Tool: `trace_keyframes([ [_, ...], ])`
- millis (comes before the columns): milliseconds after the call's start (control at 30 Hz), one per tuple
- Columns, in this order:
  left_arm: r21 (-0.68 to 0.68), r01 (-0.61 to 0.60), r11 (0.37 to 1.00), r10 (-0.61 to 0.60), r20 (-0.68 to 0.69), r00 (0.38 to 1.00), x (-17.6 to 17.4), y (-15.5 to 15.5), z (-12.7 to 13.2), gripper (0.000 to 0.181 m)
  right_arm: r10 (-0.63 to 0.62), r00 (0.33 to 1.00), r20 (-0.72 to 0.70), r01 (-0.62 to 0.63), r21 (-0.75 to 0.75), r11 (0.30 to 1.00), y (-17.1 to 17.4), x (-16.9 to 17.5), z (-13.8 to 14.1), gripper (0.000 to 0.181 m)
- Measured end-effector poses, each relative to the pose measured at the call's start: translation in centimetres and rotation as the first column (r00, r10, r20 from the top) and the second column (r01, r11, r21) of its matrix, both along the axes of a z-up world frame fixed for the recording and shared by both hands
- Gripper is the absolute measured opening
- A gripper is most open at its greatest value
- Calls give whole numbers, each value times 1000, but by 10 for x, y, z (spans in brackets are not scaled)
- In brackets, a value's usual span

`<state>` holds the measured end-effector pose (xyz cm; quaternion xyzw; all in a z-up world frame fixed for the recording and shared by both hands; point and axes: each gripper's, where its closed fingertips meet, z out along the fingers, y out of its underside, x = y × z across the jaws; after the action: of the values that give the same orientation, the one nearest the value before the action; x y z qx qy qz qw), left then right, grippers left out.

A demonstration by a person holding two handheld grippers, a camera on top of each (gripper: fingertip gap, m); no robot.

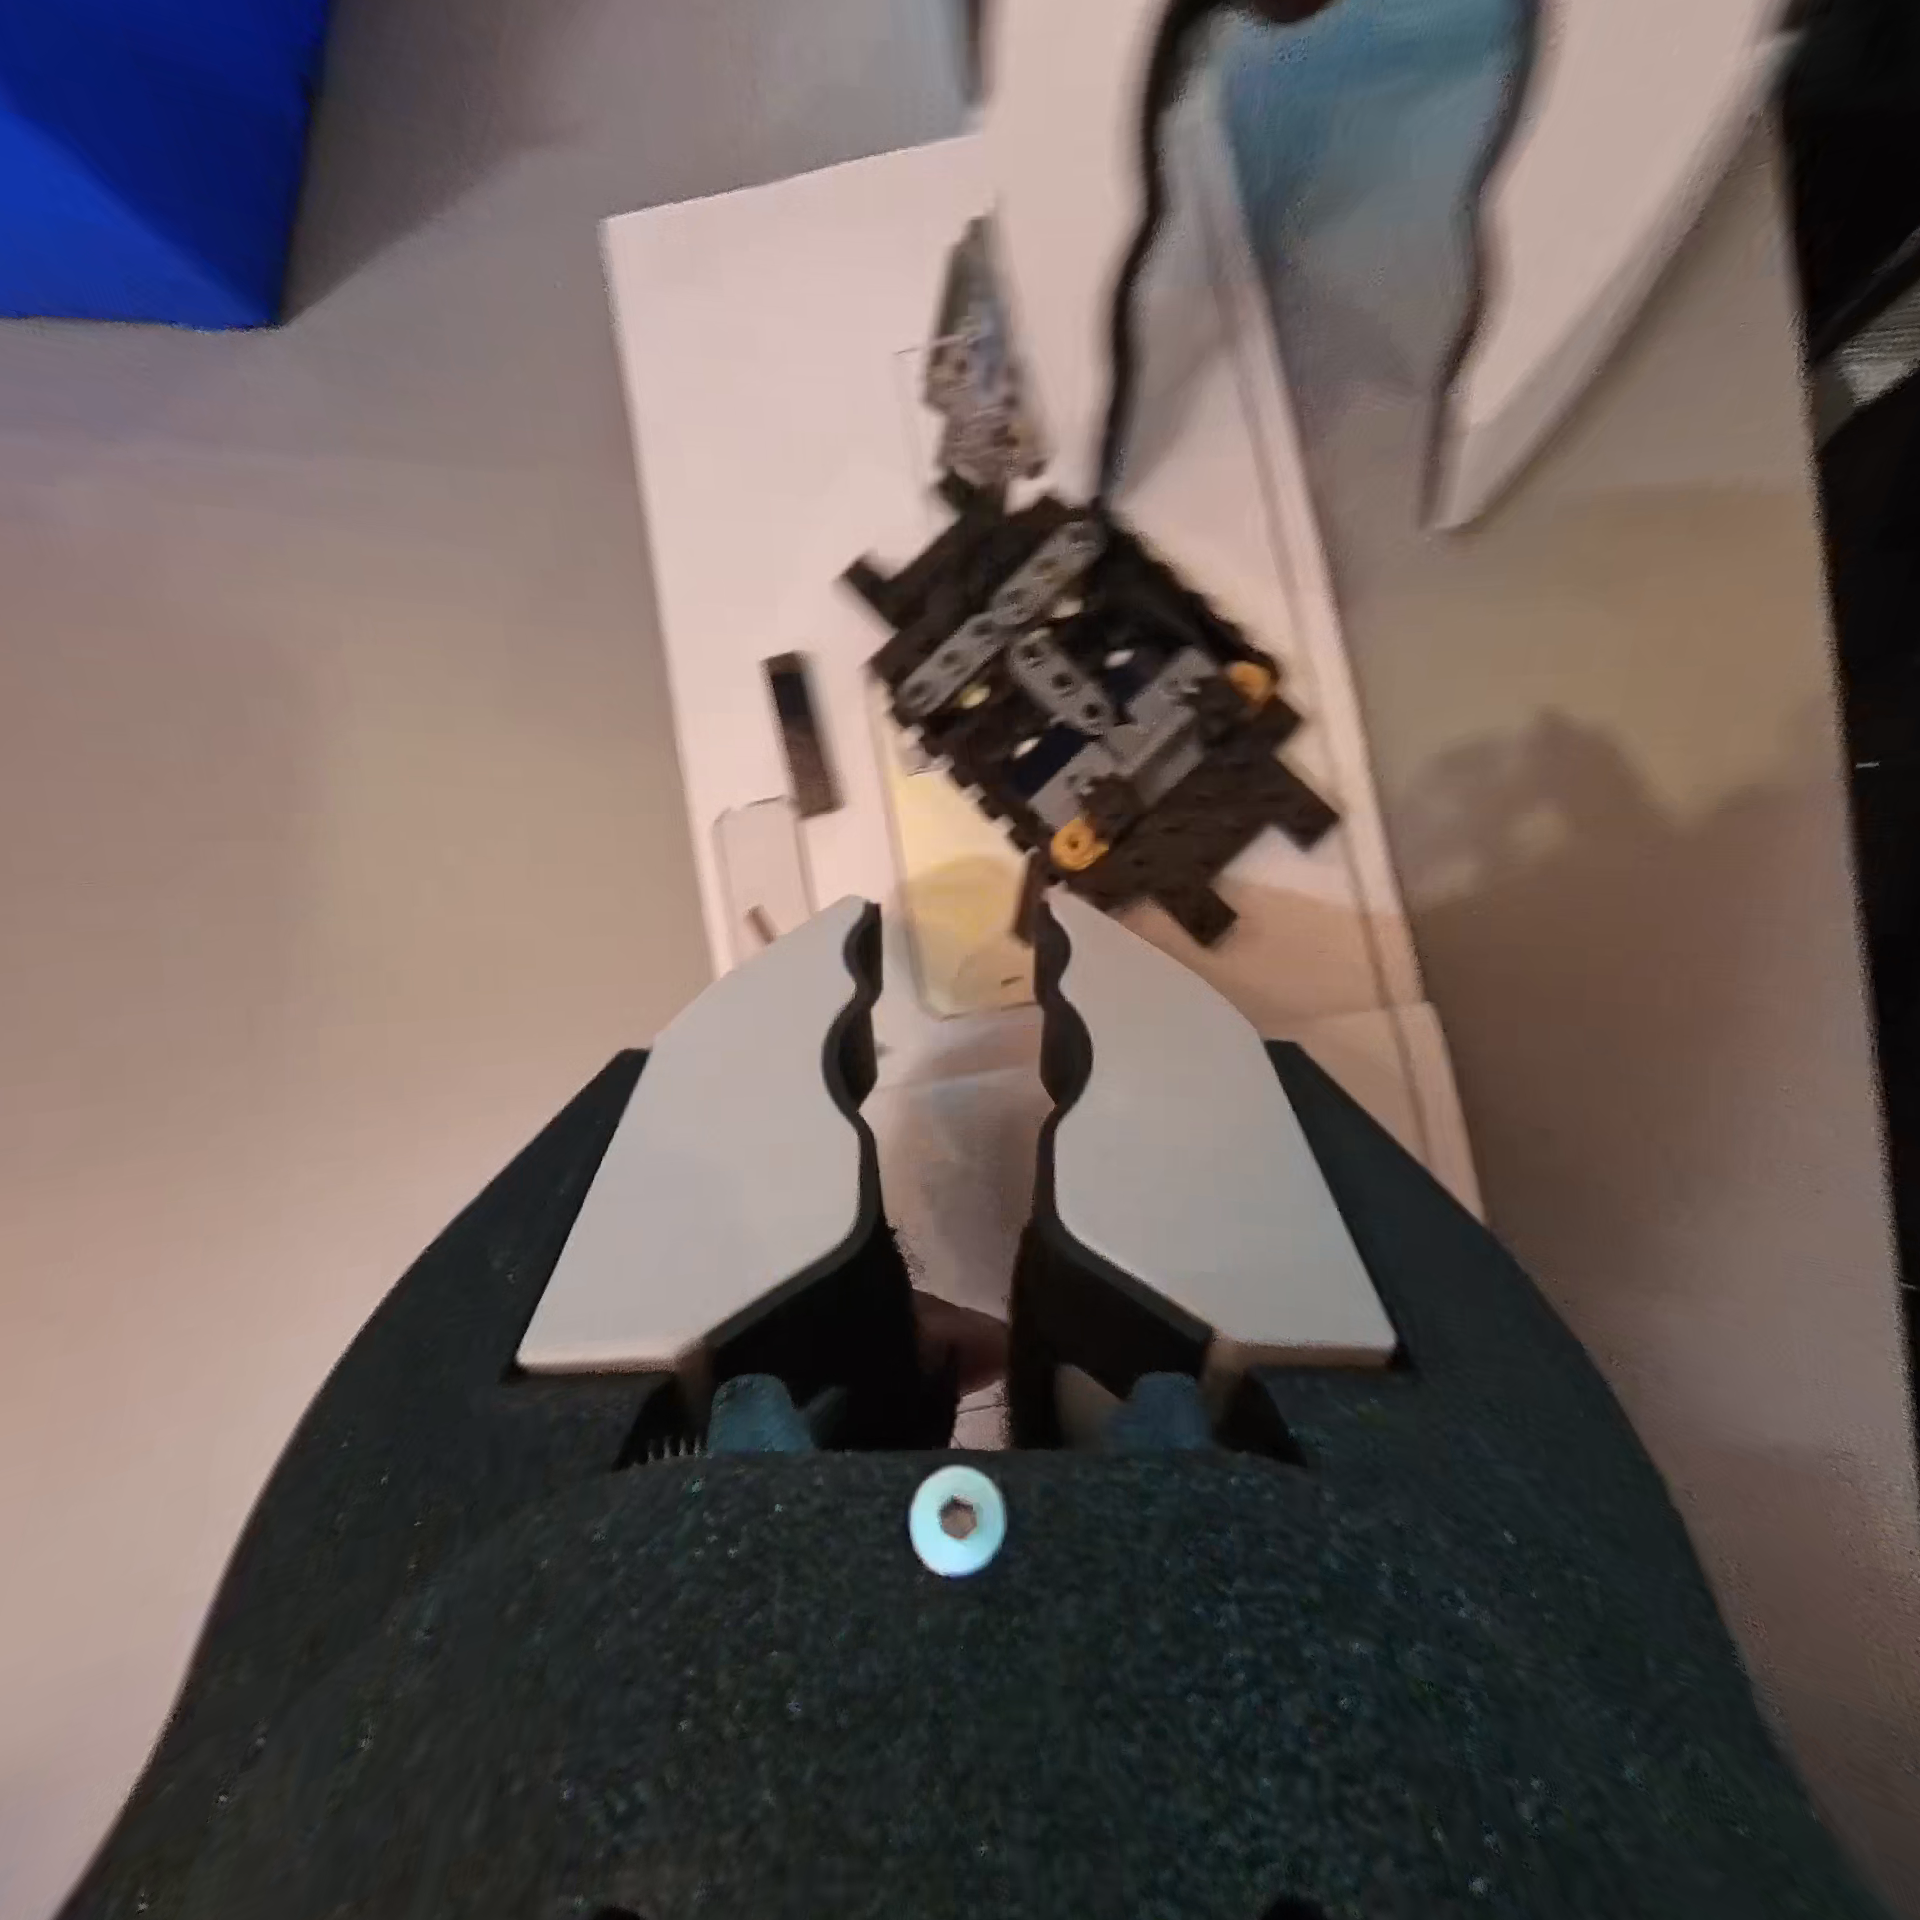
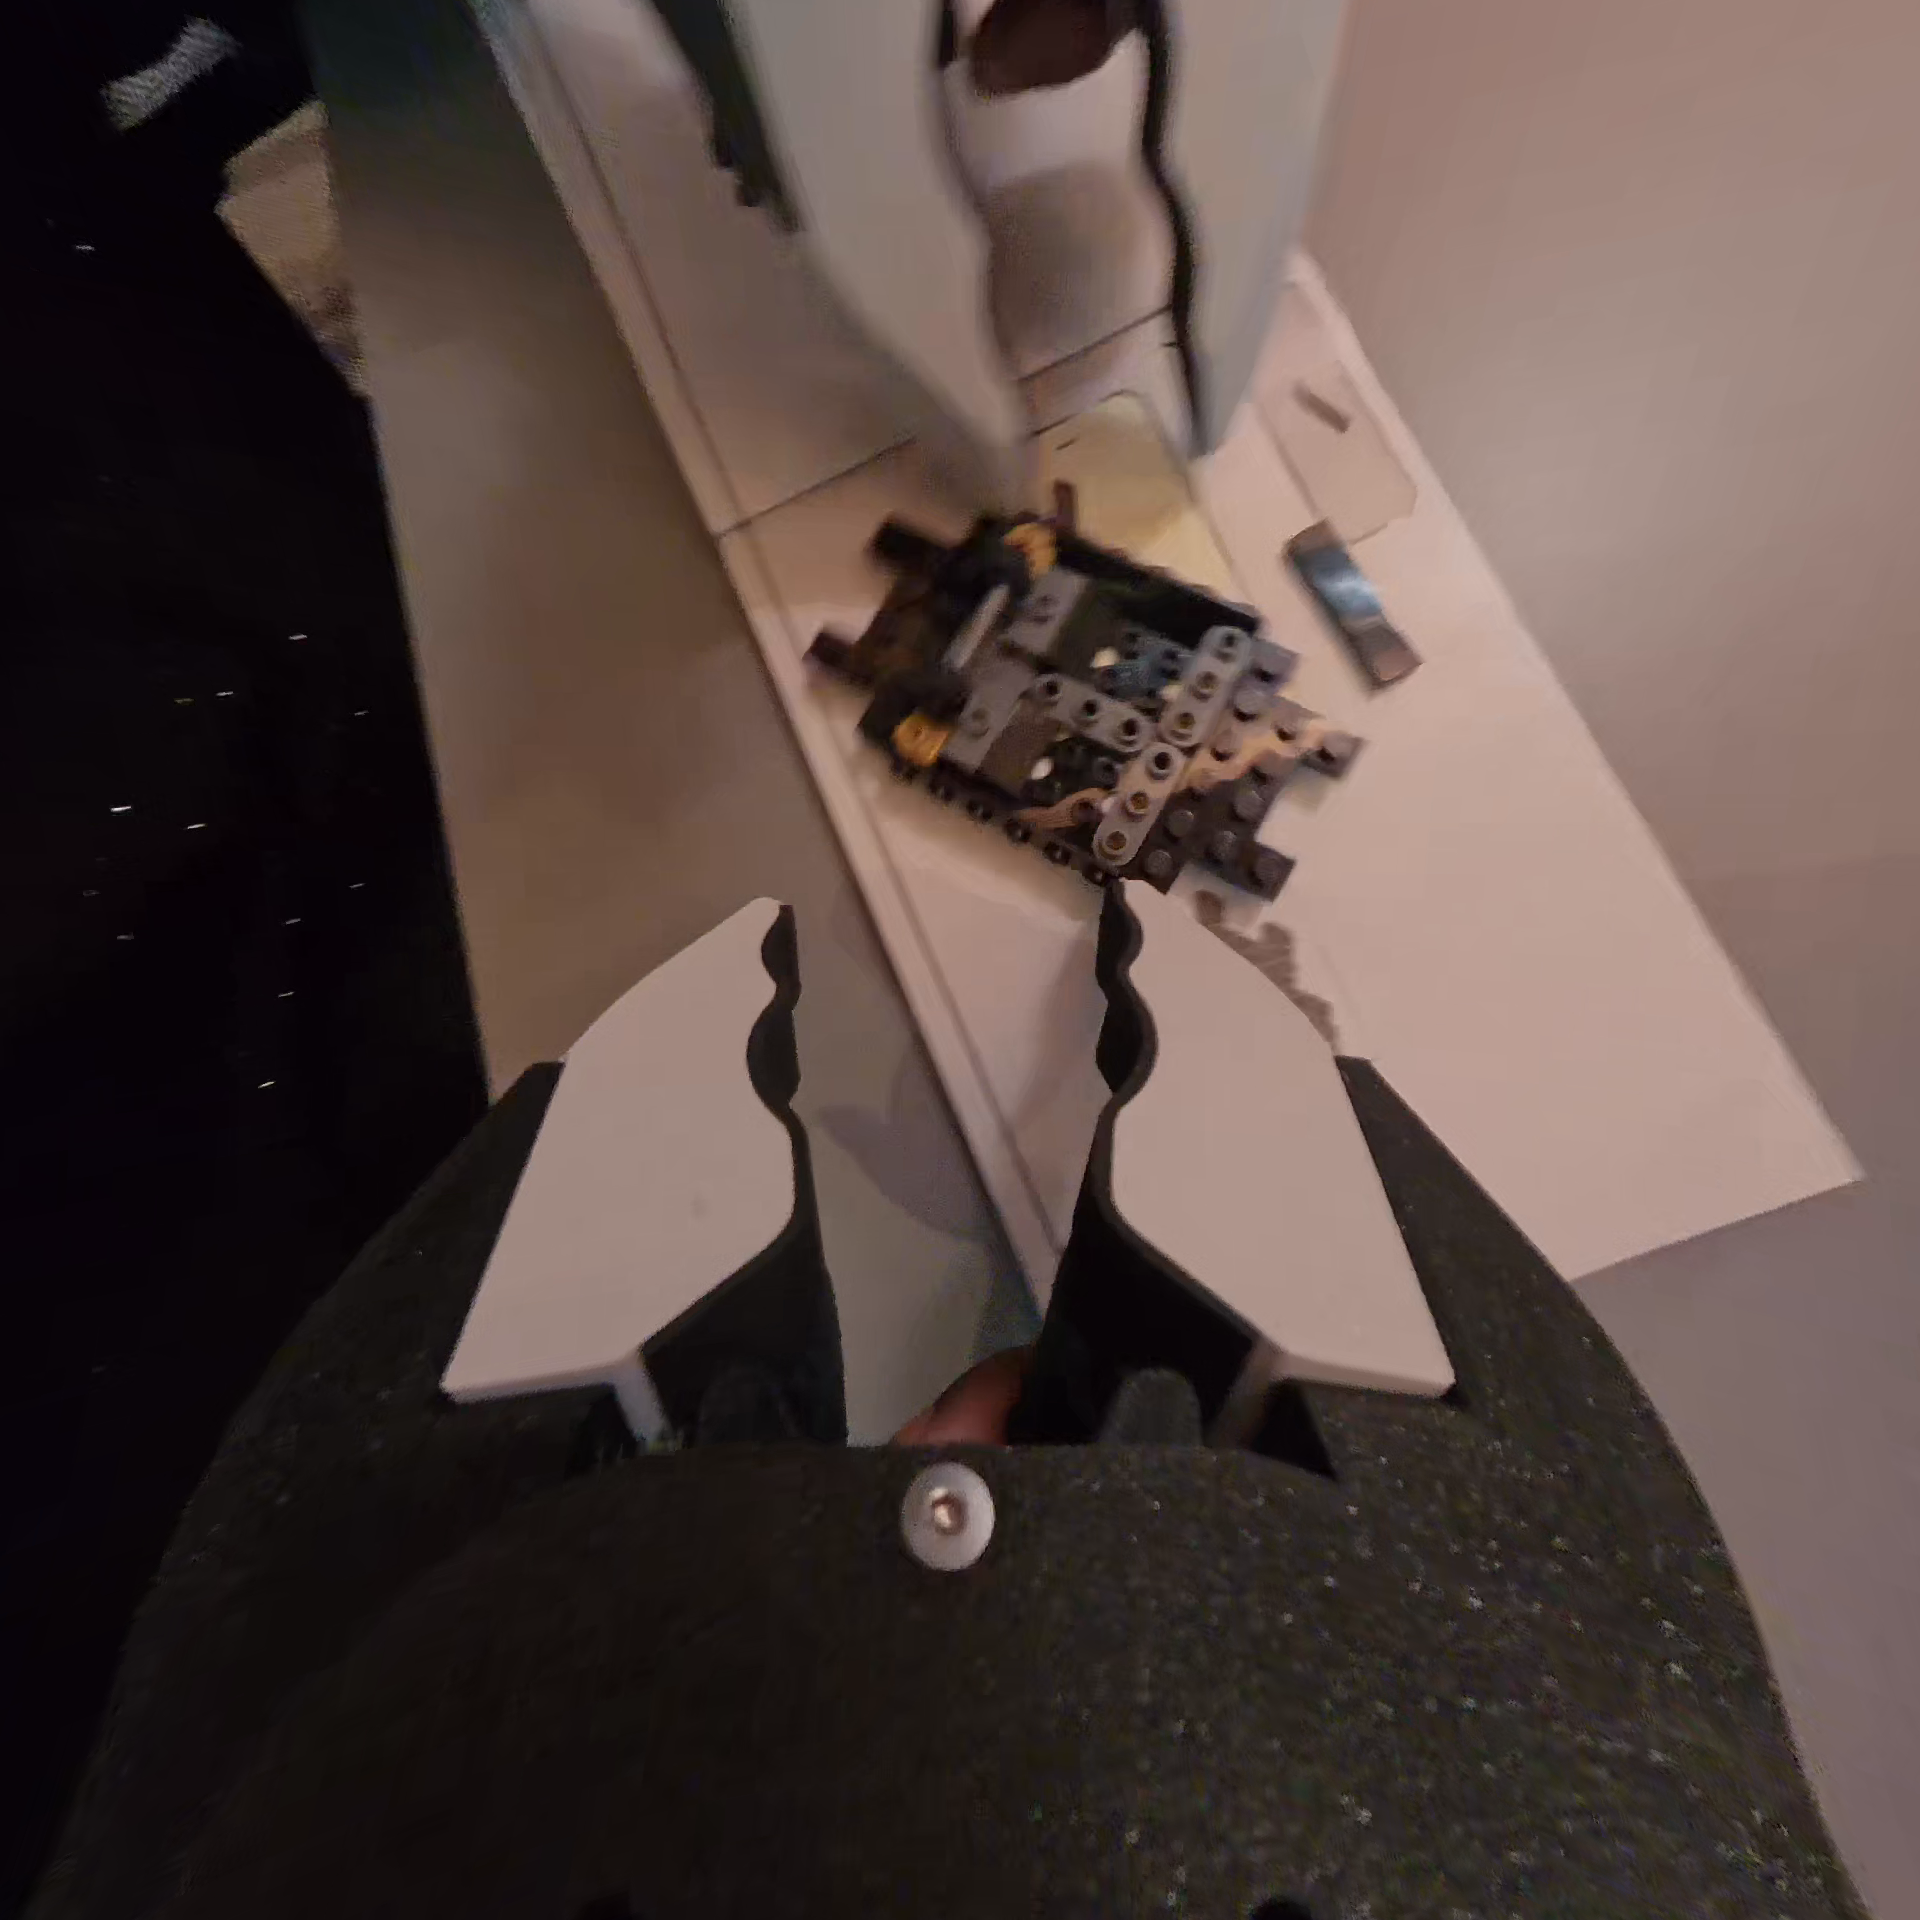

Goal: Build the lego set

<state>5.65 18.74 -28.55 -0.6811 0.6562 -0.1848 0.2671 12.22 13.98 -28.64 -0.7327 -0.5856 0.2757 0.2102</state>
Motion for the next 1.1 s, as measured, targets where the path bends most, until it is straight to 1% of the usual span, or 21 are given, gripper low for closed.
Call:
trace_keyframes([
  [67, 20, -34, 999, 34, -1, 999, -9, 6, 6, 27, -1, 1000, 12, 1, -14, 1000, -7, 5, -1, 56],
  [133, 47, -59, 997, 59, 6, 998, -24, 9, 16, 28, -24, 999, 20, 24, 21, 999, -2, 12, 0, 56],
  [233, 89, -98, 991, 97, 23, 995, -58, 10, 36, 31, -15, 999, -31, 17, 83, 996, 10, 14, 9, 53],
  [300, 83, -112, 990, 108, 46, 993, -80, 4, 49, 41, 39, 998, -45, -33, 116, 993, 17, 11, 14, 60],
  [367, 51, -114, 992, 111, 63, 992, -96, -5, 58, 48, 95, 995, -2, -95, 111, 989, 23, 8, 12, 71],
  [400, 39, -115, 993, 112, 72, 991, -102, -9, 60, 52, 138, 990, 13, -139, 106, 985, 25, 4, 11, 72],
  [467, 35, -113, 993, 109, 100, 989, -105, -13, 61, 56, 241, 971, 9, -241, 93, 966, 25, -8, 12, 72],
  [533, 14, -84, 996, 81, 146, 986, -98, -18, 61, 58, 316, 949, 13, -316, 69, 946, 25, -18, 11, 72],
  [600, -20, -47, 999, 50, 163, 985, -89, -24, 58, 65, 369, 929, 27, -370, 55, 927, 26, -24, 7, 70],
  [700, -42, -9, 999, 16, 168, 986, -76, -28, 52, 72, 419, 908, 15, -418, 111, 902, 26, -32, 4, 66],
  [767, -49, 12, 999, -3, 186, 983, -67, -30, 48, 73, 401, 916, 10, -398, 145, 906, 28, -34, 3, 61],
  [867, -53, 39, 998, -29, 176, 984, -59, -32, 39, 72, 302, 953, 1, -299, 151, 942, 29, -30, 3, 60],
  [933, -56, 48, 997, -38, 162, 986, -55, -34, 33, 72, 208, 978, 13, -207, 161, 965, 29, -23, 3, 57],
  [1000, -52, 53, 997, -44, 166, 985, -48, -35, 30, 72, 58, 997, 43, -64, 168, 984, 31, -13, 2, 55],
  [1033, -52, 55, 997, -46, 172, 984, -43, -35, 29, 72, -7, 999, 51, -1, 170, 986, 29, -9, 2, 55],
  [1067, -56, 57, 997, -46, 181, 982, -39, -36, 29, 72, -34, 998, 49, 26, 165, 986, 24, -6, 3, 63],
  [1100, -59, 56, 997, -43, 190, 981, -34, -37, 28, 72, -44, 998, 39, 37, 168, 985, 18, -4, 5, 66],
])
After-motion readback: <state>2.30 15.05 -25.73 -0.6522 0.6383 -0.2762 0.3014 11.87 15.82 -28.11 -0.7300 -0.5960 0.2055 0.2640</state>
